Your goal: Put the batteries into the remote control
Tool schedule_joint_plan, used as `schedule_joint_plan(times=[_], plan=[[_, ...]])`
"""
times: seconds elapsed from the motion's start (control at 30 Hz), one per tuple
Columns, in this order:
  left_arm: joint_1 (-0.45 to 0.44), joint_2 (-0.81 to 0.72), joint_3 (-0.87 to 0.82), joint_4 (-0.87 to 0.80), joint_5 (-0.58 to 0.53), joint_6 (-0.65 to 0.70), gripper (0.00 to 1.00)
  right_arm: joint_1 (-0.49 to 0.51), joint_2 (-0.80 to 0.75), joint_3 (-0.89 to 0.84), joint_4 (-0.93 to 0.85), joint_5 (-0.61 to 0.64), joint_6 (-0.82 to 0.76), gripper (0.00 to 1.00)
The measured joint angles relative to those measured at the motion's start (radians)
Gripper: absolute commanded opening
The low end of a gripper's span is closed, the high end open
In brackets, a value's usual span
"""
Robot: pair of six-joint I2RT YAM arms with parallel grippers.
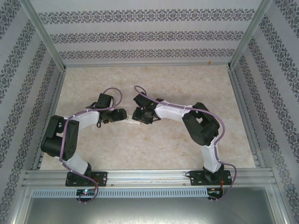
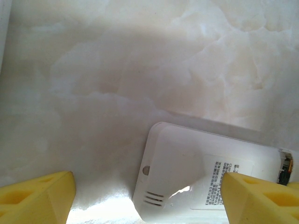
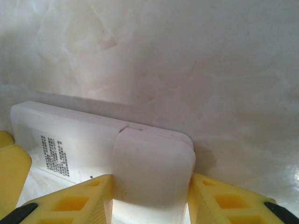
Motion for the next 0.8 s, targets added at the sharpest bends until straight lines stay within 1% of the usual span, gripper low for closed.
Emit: schedule_joint_plan(times=[0.47,0.8], plan=[[0.000,0.000,0.000,0.000,0.000,0.000,0.82,-0.005,0.005,0.000,-0.005,-0.007,0.009,0.45],[0.000,0.000,0.000,0.001,0.000,0.000,0.82,-0.006,0.005,-0.011,-0.009,-0.003,0.023,0.50]])
